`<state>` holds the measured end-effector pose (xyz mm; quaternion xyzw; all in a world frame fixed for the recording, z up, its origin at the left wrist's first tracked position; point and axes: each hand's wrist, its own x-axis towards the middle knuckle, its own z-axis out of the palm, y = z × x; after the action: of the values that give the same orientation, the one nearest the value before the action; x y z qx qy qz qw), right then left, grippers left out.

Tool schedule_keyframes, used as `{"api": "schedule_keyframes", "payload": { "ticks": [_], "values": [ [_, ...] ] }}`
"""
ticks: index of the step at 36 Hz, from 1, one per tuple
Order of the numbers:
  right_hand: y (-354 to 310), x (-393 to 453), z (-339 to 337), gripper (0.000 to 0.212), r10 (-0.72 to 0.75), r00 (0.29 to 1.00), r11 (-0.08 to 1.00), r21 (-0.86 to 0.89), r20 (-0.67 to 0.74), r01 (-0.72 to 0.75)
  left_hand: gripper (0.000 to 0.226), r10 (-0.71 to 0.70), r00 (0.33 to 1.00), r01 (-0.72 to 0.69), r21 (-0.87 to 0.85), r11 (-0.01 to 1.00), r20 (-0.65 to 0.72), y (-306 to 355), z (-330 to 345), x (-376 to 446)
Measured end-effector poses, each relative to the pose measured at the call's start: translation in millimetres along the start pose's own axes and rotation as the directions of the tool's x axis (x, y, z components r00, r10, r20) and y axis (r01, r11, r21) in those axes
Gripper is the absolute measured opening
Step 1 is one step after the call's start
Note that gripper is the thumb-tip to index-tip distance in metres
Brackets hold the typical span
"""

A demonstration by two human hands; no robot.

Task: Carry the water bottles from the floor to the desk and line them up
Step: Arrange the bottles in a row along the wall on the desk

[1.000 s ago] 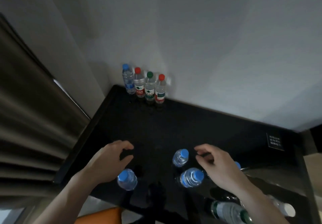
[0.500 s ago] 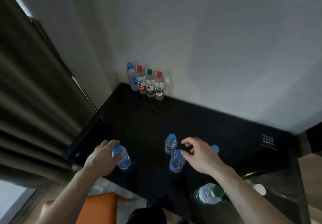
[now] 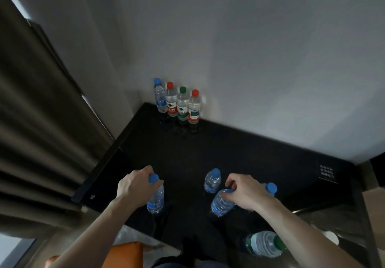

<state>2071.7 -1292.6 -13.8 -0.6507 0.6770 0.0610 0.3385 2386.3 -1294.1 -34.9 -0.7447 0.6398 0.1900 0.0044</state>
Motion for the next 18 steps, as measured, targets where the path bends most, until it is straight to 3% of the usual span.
{"api": "schedule_keyframes", "payload": {
  "ticks": [7, 18],
  "values": [
    [-4.5, -8.2, -3.9, 0.026, 0.029, 0.998, 0.992, -0.126, 0.048, -0.023, 0.026, 0.075, 0.996, -0.075, -0.001, 0.997, 0.057, 8.7, 0.0, 17.4],
    [-9.4, -16.6, -68.6, 0.017, -0.065, 0.995, 0.967, -0.242, 0.073, 0.081, 0.025, 0.127, 0.991, -0.115, -0.194, 0.974, 0.049, 38.6, -33.3, 47.7]
  ]
}}
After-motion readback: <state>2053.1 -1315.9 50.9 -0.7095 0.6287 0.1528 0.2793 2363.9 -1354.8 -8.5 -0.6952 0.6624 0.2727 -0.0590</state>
